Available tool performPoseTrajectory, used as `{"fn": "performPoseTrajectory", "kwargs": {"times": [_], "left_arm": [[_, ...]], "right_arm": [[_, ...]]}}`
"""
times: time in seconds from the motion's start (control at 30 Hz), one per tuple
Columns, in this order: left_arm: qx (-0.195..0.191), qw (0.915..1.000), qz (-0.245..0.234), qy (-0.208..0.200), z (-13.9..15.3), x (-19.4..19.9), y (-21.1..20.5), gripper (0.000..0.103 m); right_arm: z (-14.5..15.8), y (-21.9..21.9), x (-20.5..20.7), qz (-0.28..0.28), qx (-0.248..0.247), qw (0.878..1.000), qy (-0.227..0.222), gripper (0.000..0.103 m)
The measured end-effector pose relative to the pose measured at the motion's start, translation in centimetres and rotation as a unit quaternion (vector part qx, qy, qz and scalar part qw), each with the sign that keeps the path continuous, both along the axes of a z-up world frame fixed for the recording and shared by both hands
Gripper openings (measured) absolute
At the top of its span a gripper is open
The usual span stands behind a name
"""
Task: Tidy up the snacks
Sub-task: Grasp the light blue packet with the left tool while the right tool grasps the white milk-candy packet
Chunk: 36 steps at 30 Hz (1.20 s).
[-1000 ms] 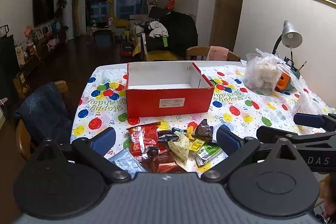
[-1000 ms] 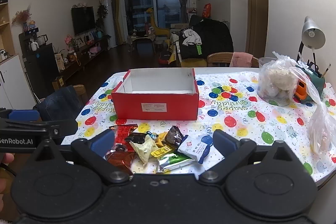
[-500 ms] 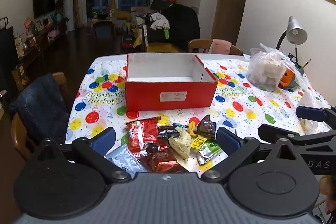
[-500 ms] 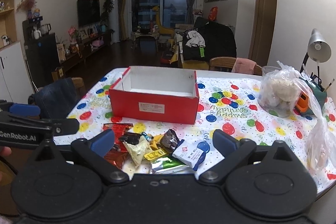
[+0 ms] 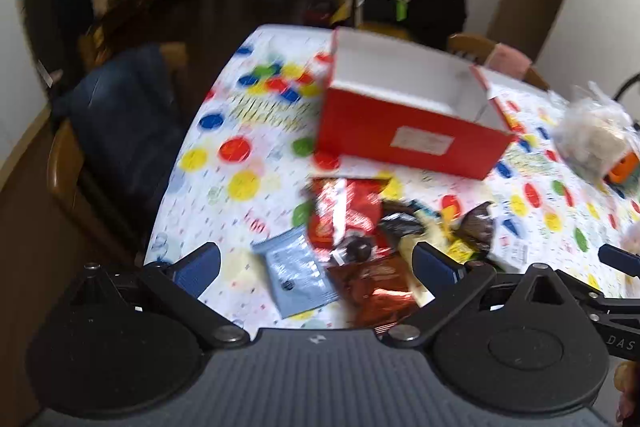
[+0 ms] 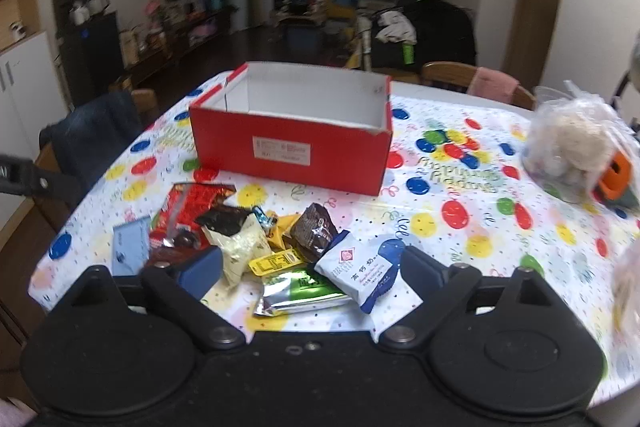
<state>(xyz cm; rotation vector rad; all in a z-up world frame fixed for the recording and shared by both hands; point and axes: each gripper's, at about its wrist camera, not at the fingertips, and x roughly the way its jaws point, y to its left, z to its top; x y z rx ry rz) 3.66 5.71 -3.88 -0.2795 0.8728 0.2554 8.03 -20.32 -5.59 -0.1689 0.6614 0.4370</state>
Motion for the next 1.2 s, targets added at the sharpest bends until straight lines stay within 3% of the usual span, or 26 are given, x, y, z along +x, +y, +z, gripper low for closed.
{"fn": "performPoseTrajectory", "kwargs": {"times": [0.3,0.5,0.63,0.97,1.2], "left_arm": [[-0.051,0.9956,0.047,0.063,-3.6,3.4,2.1,0.102],[-0.102,0.9855,0.077,0.112,-6.5,5.7,3.4,0.102],[-0.118,0.9792,0.092,0.137,-8.2,6.9,3.9,0.096],[-0.131,0.9714,0.129,0.151,-10.7,9.2,5.3,0.091],[-0.132,0.9681,0.138,0.162,-11.8,10.0,5.6,0.082]], "right_arm": [[-3.4,-0.9,6.1,0.078,-0.063,0.995,0.020,0.087],[-5.8,-0.4,9.7,0.173,-0.109,0.977,0.060,0.081],[-6.9,-0.2,11.4,0.204,-0.131,0.967,0.080,0.079],[-8.4,-0.3,14.3,0.231,-0.115,0.957,0.131,0.073],[-8.8,0.2,14.6,0.251,-0.112,0.951,0.145,0.064]]}}
